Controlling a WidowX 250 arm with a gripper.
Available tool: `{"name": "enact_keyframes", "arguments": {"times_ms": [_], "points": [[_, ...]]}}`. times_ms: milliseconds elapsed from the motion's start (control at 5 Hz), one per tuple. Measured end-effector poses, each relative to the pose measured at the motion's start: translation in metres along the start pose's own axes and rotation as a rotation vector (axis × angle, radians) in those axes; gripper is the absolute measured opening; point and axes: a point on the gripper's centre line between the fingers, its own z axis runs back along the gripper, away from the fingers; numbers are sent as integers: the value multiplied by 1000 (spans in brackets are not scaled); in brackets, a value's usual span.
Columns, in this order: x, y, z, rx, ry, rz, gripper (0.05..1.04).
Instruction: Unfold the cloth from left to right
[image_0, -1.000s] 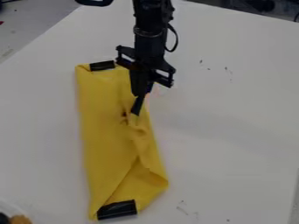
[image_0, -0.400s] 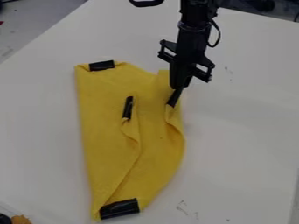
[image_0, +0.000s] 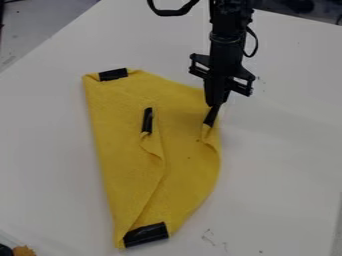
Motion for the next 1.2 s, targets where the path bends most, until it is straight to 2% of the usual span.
{"name": "enact_keyframes", "arguments": {"times_ms": [200,400,600,800,1000,1200], "points": [[4,-7,-3,-22,-37,54,207],[5,-21,-3,-58,-39,52,456],[9,-33,0,-84,-47,59,763],[16,-51,10,-33,-54,0,993],[17,-52,10,7,-65,-33,1004],[14,-51,10,12,-44,-42,1000]]}}
